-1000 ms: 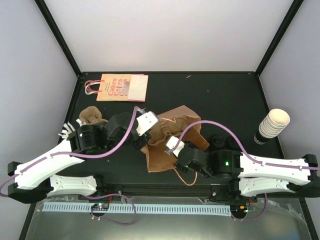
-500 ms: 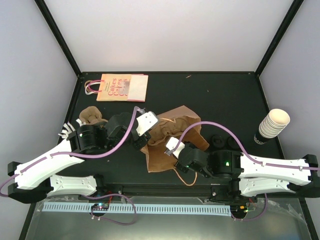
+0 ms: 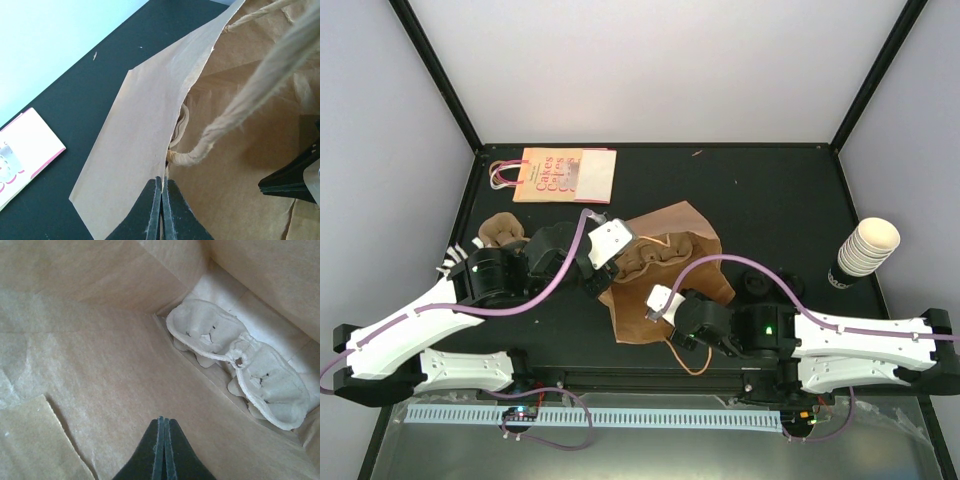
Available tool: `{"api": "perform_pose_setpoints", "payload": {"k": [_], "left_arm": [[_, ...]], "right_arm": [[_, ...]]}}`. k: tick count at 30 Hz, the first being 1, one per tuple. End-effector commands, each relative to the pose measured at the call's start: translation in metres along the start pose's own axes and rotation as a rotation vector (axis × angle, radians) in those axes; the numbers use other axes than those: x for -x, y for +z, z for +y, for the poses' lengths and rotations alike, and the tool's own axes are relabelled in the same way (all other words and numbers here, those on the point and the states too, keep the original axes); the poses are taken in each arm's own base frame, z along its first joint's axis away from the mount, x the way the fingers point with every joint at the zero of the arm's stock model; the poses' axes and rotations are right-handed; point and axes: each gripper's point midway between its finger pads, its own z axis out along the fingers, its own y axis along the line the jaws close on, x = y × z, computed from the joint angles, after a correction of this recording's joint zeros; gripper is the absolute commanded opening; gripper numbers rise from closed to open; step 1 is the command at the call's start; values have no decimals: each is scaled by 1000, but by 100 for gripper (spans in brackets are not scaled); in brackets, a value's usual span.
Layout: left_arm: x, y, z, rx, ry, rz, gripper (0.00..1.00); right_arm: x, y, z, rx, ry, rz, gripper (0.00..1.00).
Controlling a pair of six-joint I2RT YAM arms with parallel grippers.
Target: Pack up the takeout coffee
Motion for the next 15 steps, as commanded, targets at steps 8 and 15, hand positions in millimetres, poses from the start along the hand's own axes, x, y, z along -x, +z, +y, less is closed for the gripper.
{"api": "perform_pose_setpoints", "payload": {"k": [8, 15], "left_arm": [[21, -16, 7, 17, -14, -70, 2], [22, -14, 2, -11, 4, -70, 2]], "right_arm": [[-18, 14, 18, 56, -136, 43, 1], [-30, 25, 32, 47, -211, 89, 1]]}}
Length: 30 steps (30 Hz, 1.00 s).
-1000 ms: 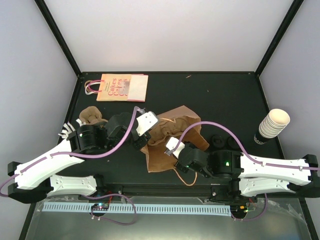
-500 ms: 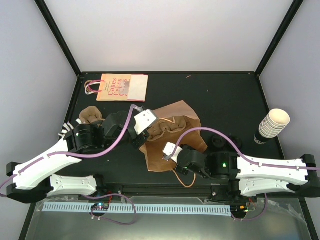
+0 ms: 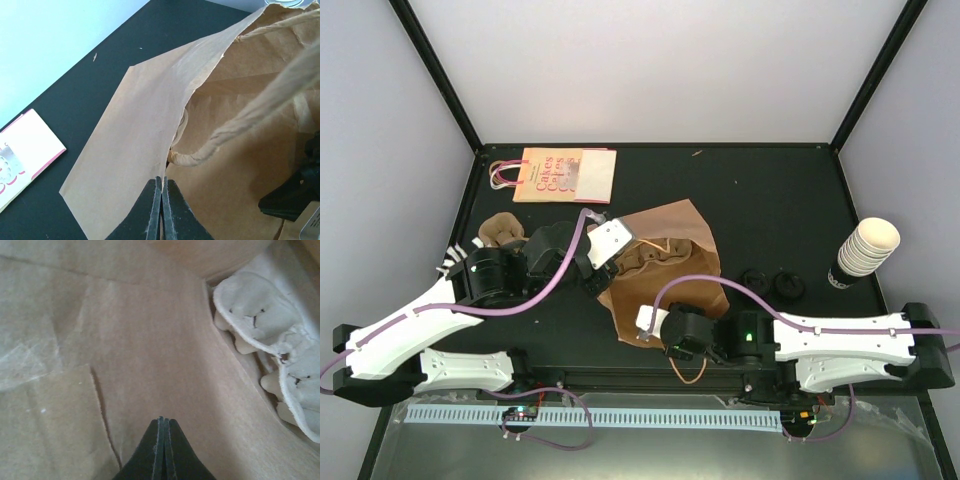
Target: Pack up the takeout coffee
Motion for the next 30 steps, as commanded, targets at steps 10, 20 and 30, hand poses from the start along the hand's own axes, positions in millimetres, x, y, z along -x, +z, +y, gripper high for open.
{"api": "perform_pose_setpoints", "payload": {"k": [10, 20, 30], "left_arm": [[9, 0, -33, -177, 46, -22, 2], [6, 5, -29, -149, 25, -11, 2], [9, 7, -23, -114, -6, -20, 2]], "right_arm": [[1, 3, -3, -57, -1, -15, 1], [14, -10, -31, -26, 185, -77, 1], [27, -4, -46, -8, 409, -58, 1]]}}
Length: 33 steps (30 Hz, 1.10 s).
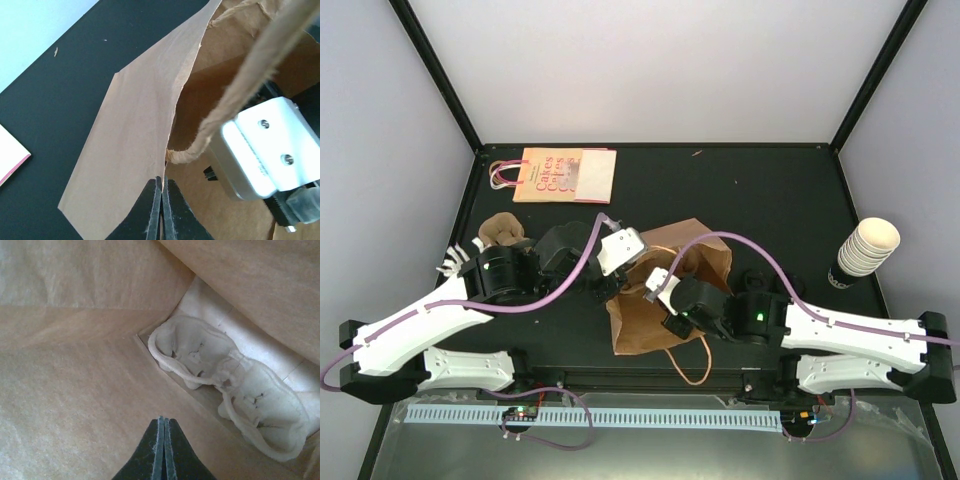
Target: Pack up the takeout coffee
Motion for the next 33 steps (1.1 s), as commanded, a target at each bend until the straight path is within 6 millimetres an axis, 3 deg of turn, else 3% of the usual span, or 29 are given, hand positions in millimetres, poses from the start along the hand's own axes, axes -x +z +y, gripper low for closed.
{"api": "perform_pose_setpoints", "payload": {"k": [1, 6, 10, 13, 15, 26, 33], "left_arm": [[17, -6, 4, 22, -39, -71, 2], [21, -8, 6, 31, -62, -89, 2], [22, -11, 9, 43, -79, -98, 2], [23, -12, 10, 45, -84, -102, 1], [23, -12, 9, 43, -86, -104, 1], [32, -13, 12, 51, -185, -150, 2], [36, -3, 15, 77, -269, -151, 2]], "right_arm": [[10, 6, -1, 8, 147, 8, 1], [15, 11, -2, -5, 242, -3, 3], [14, 13, -7, -36, 272, -2, 11], [12, 13, -14, -78, 299, -8, 36], [12, 13, -19, -90, 320, -11, 40], [1, 36, -19, -89, 413, 43, 40], [5, 34, -26, -137, 487, 52, 47]]}}
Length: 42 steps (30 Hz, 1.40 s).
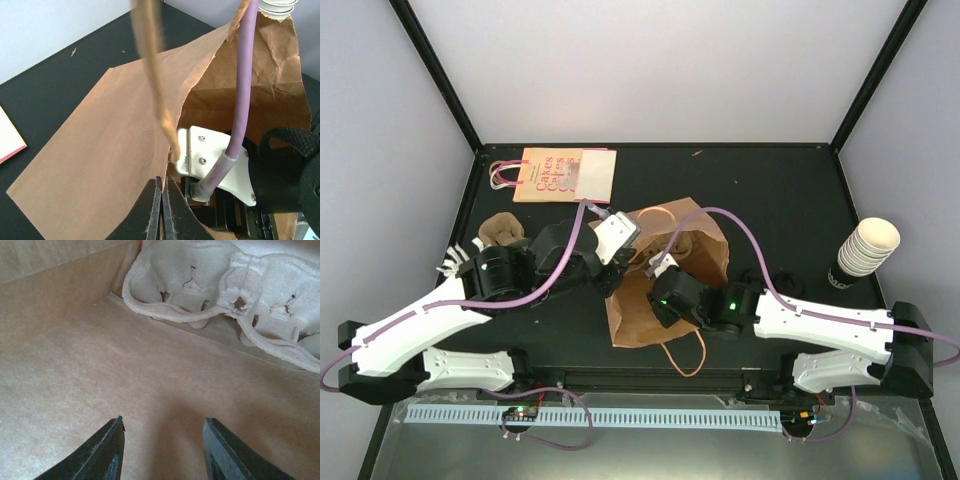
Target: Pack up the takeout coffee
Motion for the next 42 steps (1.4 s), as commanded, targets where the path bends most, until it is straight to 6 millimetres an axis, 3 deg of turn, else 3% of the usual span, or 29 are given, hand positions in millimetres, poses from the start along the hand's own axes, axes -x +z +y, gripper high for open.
{"api": "perform_pose_setpoints", "payload": {"k": [1, 5, 10, 20, 32, 42], "left_arm": [[18, 6, -1, 16, -81, -61, 2], [17, 10, -3, 15, -79, -53, 1], [18, 12, -6, -5, -79, -52, 2], [18, 7, -16, -68, -74, -63, 2], [19, -1, -18, -99, -83, -82, 2], [16, -1, -19, -108, -101, -78, 2]], "right_arm": [[20, -9, -6, -41, 102, -40, 48], [22, -14, -17, -96, 165, -51, 60], [7, 2, -13, -17, 252, -3, 67], [8, 24, -31, -123, 192, -5, 64], [12, 21, -30, -97, 175, -52, 60], [11, 18, -30, -67, 294, -52, 56]]}}
